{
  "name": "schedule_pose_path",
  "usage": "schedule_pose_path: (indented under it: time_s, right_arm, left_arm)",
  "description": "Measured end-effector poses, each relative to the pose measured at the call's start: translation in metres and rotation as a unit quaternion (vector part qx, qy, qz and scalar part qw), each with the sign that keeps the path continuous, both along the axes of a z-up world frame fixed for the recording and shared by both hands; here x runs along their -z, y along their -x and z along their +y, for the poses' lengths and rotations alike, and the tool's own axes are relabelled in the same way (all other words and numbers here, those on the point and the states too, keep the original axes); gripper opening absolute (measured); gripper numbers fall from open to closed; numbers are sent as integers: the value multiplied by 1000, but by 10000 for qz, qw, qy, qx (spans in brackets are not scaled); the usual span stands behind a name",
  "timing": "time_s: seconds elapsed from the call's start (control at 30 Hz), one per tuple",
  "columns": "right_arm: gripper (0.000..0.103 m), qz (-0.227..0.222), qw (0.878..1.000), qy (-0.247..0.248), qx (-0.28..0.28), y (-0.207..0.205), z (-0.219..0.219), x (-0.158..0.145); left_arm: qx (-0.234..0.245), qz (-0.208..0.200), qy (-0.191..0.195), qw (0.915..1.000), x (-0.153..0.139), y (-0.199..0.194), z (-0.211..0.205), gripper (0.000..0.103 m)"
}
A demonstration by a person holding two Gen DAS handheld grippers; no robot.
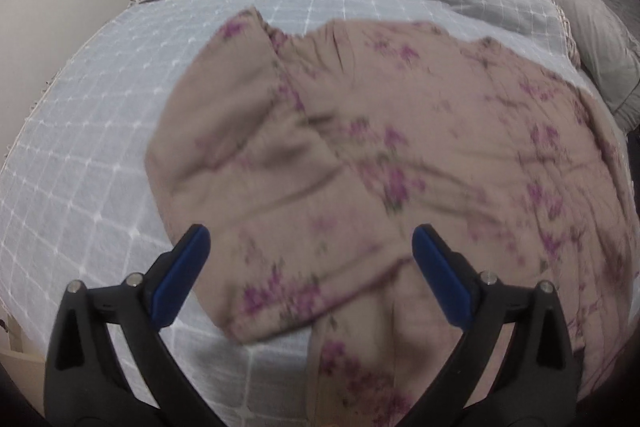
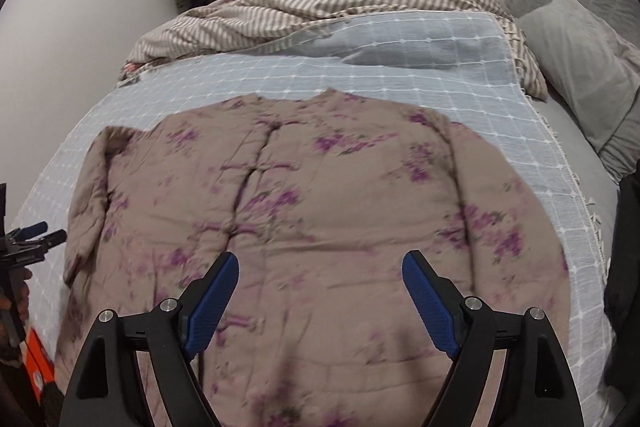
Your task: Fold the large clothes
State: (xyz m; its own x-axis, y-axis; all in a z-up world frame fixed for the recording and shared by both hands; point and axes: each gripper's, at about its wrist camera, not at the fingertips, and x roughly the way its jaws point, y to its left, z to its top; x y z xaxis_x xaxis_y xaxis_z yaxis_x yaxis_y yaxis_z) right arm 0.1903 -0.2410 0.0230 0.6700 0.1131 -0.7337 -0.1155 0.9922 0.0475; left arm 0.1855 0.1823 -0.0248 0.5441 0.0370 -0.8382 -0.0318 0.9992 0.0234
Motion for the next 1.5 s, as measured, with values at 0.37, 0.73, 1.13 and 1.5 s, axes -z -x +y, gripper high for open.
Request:
schedule_pose_path:
  time_s: [0.37,0.73,1.13,1.5]
  right_arm:
    - [85,681,9970,-326,-162,-5,43,69]
    - [85,713,9973,-142,-127,-7,56,84]
    - [85,752,9970,113,-122,-14,69,91]
    - [85,756,9971,26,-19,-21,79,92]
  left_arm:
    - [-59,287,-442,9986,54,4,-20,71]
    - [-1013,-652,-627,9907,-31,4,75,16]
    - [-2824,-962,-1290,9457,-99,-49,273,14]
    - [-3709,-206,-1583,9148,-39,-104,345,41]
